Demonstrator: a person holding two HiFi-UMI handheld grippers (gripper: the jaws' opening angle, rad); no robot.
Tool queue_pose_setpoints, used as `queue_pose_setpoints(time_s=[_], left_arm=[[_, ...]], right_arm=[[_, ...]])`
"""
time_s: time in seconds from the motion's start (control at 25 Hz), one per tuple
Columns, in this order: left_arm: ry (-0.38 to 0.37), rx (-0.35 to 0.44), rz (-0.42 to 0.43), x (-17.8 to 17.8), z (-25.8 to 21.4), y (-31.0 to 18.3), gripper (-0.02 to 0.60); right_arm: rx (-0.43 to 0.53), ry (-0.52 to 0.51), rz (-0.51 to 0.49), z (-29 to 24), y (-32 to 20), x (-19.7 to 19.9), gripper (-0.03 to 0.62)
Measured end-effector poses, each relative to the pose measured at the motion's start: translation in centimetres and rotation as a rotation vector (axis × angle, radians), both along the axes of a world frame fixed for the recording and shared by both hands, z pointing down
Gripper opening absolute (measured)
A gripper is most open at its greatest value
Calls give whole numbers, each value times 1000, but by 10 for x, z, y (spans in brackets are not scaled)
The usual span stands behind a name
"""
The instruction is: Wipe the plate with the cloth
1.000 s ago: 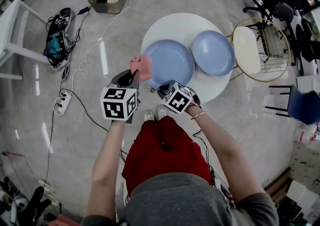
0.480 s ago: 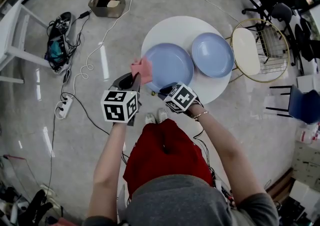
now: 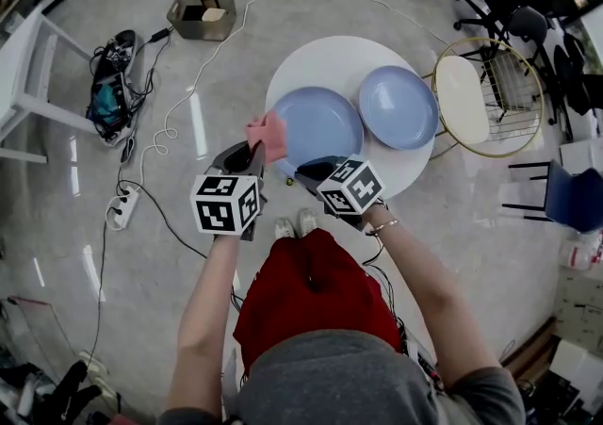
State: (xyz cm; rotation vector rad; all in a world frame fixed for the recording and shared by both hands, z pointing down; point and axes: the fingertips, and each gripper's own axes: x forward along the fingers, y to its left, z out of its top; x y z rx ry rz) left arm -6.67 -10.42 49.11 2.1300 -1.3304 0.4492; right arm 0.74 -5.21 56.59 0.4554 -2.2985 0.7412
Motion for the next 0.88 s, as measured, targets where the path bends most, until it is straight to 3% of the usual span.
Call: queue_pose_setpoints(time_s=[0.56,0.88], left_arm=[[15,66,1,22,-32,-5,34],[0,130,-16,22,-56,1,34]], right_arm=[[246,-284,217,-132,-32,13,31],[296,-384,349,-171,-36,36,29]])
